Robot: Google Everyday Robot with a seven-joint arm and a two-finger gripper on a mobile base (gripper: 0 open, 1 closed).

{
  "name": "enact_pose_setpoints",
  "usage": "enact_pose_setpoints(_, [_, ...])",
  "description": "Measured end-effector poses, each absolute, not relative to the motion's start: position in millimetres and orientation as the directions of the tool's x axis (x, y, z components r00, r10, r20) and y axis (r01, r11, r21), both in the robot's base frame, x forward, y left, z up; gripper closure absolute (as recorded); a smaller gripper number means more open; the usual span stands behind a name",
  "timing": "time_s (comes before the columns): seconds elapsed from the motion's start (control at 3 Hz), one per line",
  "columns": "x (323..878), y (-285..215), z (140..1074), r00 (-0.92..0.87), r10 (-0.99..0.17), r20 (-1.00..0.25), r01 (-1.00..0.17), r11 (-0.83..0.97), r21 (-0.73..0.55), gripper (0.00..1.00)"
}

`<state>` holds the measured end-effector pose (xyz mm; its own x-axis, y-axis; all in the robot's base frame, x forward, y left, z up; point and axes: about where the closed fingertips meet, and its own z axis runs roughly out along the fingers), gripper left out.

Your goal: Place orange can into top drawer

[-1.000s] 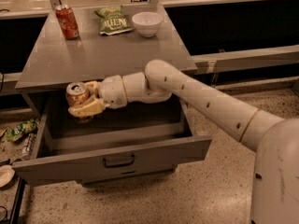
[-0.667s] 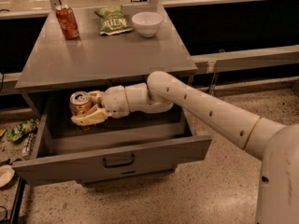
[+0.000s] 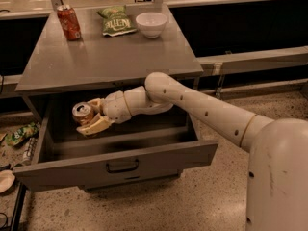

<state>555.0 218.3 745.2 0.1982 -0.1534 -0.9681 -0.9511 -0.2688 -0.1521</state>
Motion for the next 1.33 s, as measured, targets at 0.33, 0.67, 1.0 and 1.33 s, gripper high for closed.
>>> enact_pose_setpoints(0.33, [559, 222, 715, 0.201, -0.187, -0.962, -0.954, -0.261, -0.149, 0.83])
enact_pose_setpoints(0.67, [558, 221, 688, 0.18, -0.234, -0.955, -0.969, -0.208, -0.131, 0.6])
enact_pose_setpoints(1.0, [559, 222, 670, 0.177, -0.273, -0.946, -0.975, -0.177, -0.131, 0.36])
enact_pose_setpoints(1.33, [563, 222, 662, 0.164, -0.282, -0.945, -0.981, -0.148, -0.127, 0.05])
